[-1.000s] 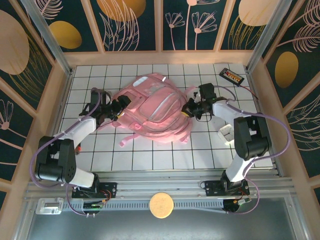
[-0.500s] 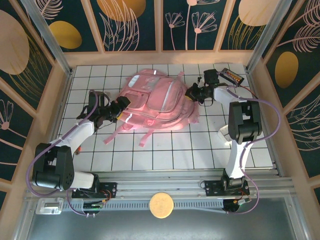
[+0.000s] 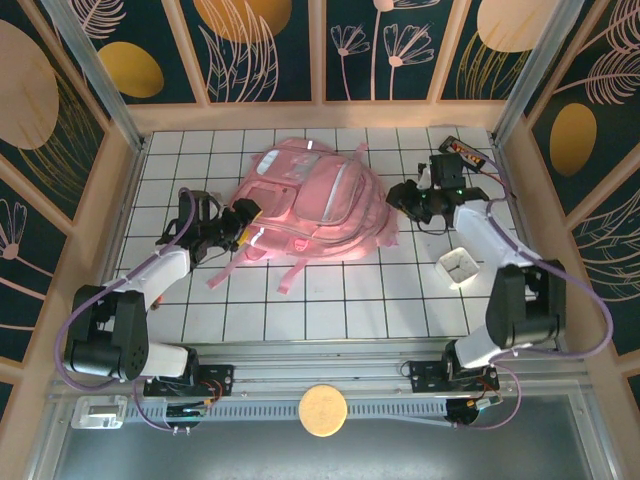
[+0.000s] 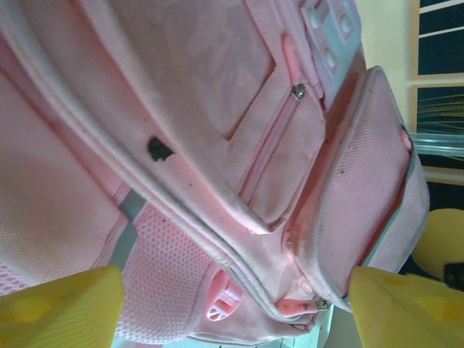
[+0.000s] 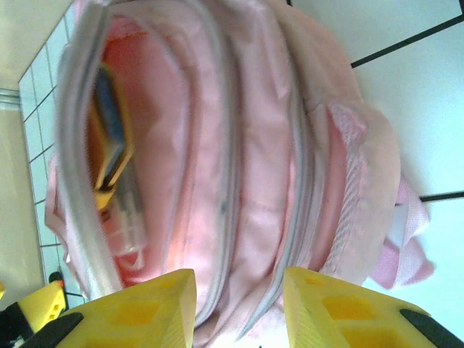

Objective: Pack the student bag

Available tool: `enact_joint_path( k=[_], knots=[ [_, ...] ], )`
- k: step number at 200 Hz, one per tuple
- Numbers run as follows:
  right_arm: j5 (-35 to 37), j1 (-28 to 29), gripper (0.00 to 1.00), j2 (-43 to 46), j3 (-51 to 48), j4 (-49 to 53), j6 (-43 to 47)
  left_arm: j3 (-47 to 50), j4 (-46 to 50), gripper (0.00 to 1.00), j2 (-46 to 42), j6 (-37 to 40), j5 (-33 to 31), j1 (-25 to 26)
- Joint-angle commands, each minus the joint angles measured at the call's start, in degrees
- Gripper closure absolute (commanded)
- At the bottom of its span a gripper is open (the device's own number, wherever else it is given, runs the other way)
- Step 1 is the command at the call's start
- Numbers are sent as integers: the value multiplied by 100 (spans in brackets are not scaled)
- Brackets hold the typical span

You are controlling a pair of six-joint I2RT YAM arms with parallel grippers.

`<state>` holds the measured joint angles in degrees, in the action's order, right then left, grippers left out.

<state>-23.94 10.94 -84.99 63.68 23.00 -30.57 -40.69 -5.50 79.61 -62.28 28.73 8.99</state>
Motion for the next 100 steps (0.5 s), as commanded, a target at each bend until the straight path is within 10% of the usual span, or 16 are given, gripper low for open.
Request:
enact_joint_path(
  k=[1, 100],
  knots=[
    [234, 568, 64, 317, -172, 234, -50, 160, -368, 21, -190, -337, 150, -22],
    [1483, 2702, 67, 17, 29, -136, -486, 102, -1469, 23, 547, -1104, 194, 631]
  ],
)
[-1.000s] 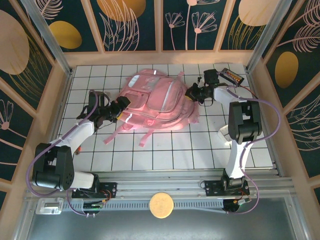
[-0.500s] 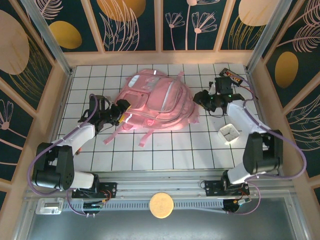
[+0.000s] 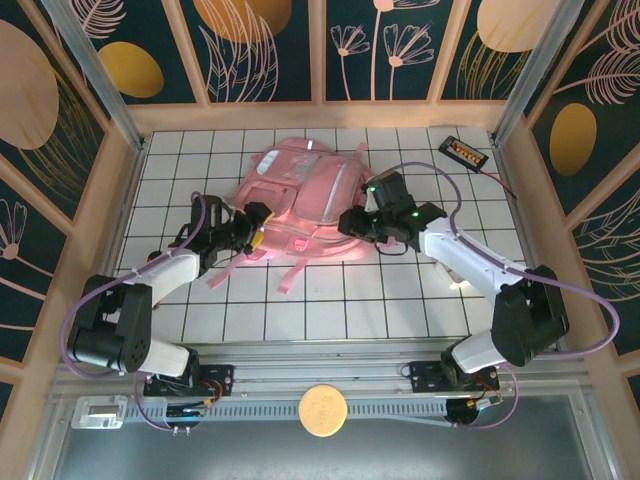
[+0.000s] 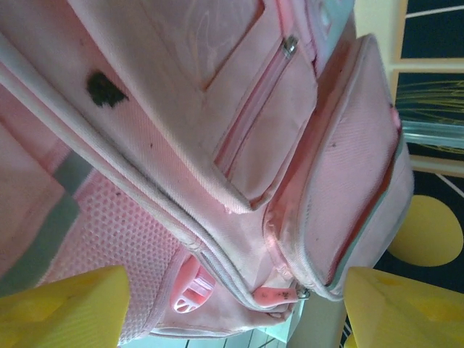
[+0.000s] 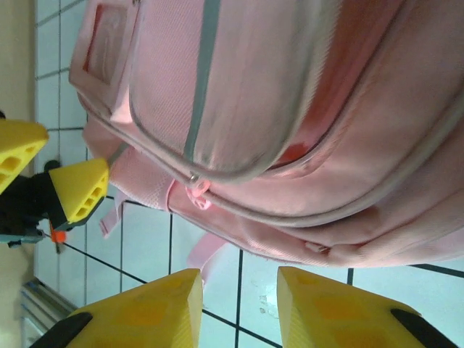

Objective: Pack the student bag

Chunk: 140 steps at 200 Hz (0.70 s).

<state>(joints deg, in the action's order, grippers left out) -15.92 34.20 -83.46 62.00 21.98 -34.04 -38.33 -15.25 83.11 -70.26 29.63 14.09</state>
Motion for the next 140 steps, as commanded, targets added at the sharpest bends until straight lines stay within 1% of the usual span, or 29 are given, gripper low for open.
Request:
enact_joint_path(
  k=[1, 30, 37, 74, 88, 106, 121, 140],
  knots=[
    [697, 399, 67, -140, 207, -26, -138, -137, -491, 23, 210, -305, 105, 121],
    [844, 651, 67, -231, 361, 55, -196, -110, -605, 25, 388, -358, 103, 179],
    [850, 684, 67, -234, 366, 37, -244, -77, -686, 27, 420, -395, 113, 179],
    [916, 915, 67, -391, 451, -27, -348, 6, -1016, 31, 692, -558, 143, 199],
    [950, 982, 67, -442, 510, 1, -357, -16, -1100, 36, 799, -599, 149, 200],
    [1015, 1053, 67, -489, 563, 30, -371, -86, -1187, 37, 951, -637, 149, 221],
    [1117, 1113, 67, -520, 585, 51, -430, -137, -1244, 41, 1059, -660, 152, 233],
    [1338, 1198, 68, -569, 620, 101, -585, -211, -1368, 51, 1173, -724, 174, 292]
  ],
)
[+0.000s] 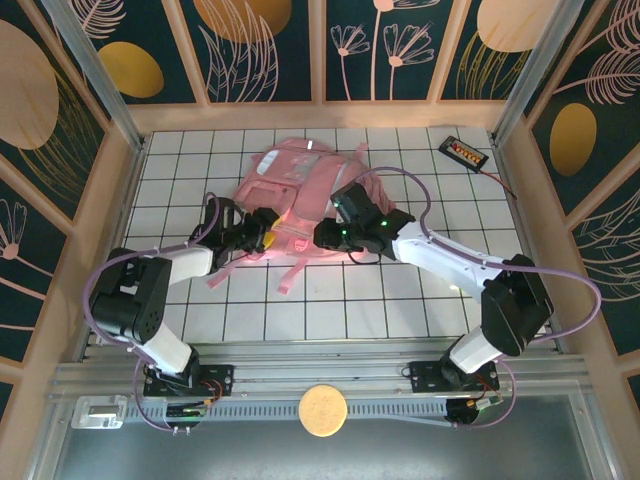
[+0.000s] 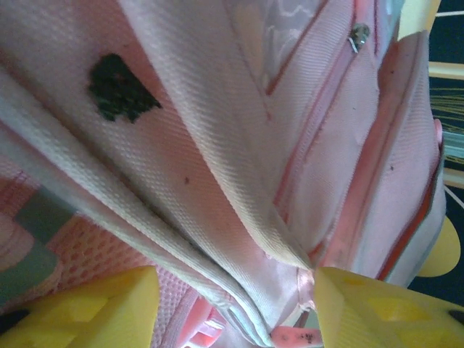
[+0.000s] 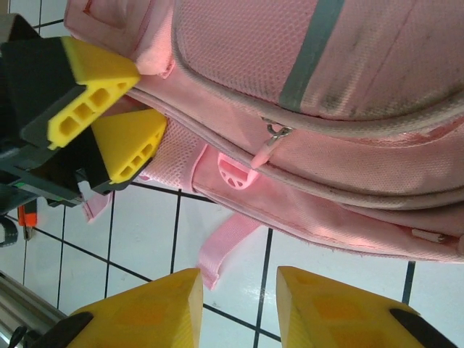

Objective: Pack the student bag

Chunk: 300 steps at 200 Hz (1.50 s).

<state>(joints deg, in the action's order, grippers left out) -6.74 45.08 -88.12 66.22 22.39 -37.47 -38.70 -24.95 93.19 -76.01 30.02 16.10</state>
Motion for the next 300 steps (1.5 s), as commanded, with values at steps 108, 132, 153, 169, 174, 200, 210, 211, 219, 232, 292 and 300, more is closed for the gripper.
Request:
enact_joint_path(
  k=[108, 132, 153, 169, 174, 200, 210, 211, 219, 232, 292, 300],
  knots=[
    [859, 134, 53, -350, 466, 481, -266, -416, -787, 81, 410, -573, 30, 591],
    [884, 110, 53, -476, 569, 505, -247, -529, -827, 90, 443, -632, 30, 674],
    [869, 119, 54, -644, 741, 553, -246, -575, -847, 93, 464, -678, 35, 709],
    [868, 120, 54, -761, 881, 578, -269, -568, -905, 95, 460, -747, 48, 735],
    [873, 117, 54, -792, 917, 565, -269, -552, -927, 96, 448, -777, 53, 739],
    [1016, 115, 55, -957, 1095, 689, -377, -566, -968, 96, 403, -876, 65, 788],
    [1105, 103, 55, -1011, 1159, 776, -399, -579, -977, 97, 383, -901, 65, 815],
    [1114, 105, 55, -1022, 1162, 780, -400, -578, -981, 96, 384, -904, 65, 820],
    [1149, 102, 56, -1053, 1183, 801, -413, -593, -985, 96, 360, -928, 64, 841],
    [1224, 88, 57, -1068, 1191, 784, -451, -594, -1025, 96, 351, -980, 64, 884],
    [1471, -17, 61, -1244, 1260, 927, -574, -570, -1152, 96, 328, -1111, 105, 1009],
    [1498, -21, 62, -1263, 1254, 955, -580, -565, -1159, 97, 323, -1112, 109, 1010]
  ],
)
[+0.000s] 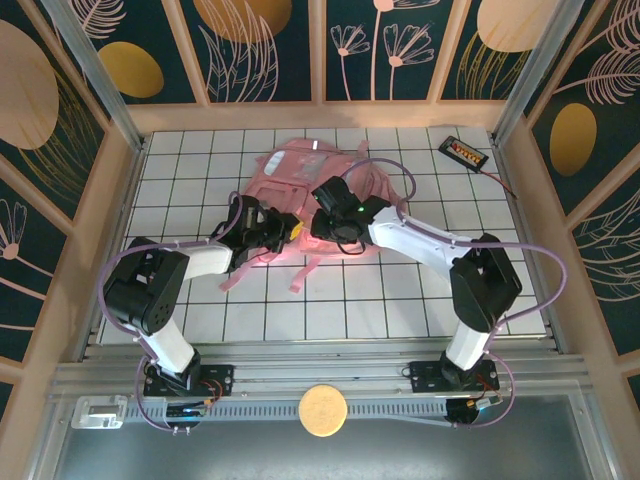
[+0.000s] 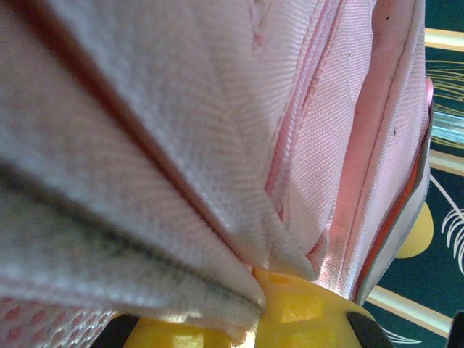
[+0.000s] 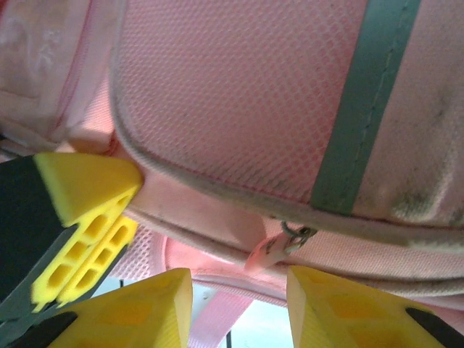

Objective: Pack the student bag

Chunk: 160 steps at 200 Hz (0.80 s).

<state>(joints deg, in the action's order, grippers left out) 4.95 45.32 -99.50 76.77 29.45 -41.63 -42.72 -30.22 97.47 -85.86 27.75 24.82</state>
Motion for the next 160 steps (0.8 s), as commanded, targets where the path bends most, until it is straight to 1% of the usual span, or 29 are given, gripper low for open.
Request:
enact_joint_path(
  k=[1, 68, 133, 160],
  knots=[
    [330, -47, 62, -128, 198, 252, -163, -164, -633, 97, -105, -125, 337, 142],
    [563, -85, 65, -296, 302, 240, -204, -97, -659, 97, -176, -153, 393, 156],
    [546, -131, 67, -559, 512, 258, -171, 0, -731, 97, -237, -211, 416, 162],
    [547, -159, 76, -615, 567, 278, -170, -8, -748, 97, -229, -220, 431, 165]
  ],
)
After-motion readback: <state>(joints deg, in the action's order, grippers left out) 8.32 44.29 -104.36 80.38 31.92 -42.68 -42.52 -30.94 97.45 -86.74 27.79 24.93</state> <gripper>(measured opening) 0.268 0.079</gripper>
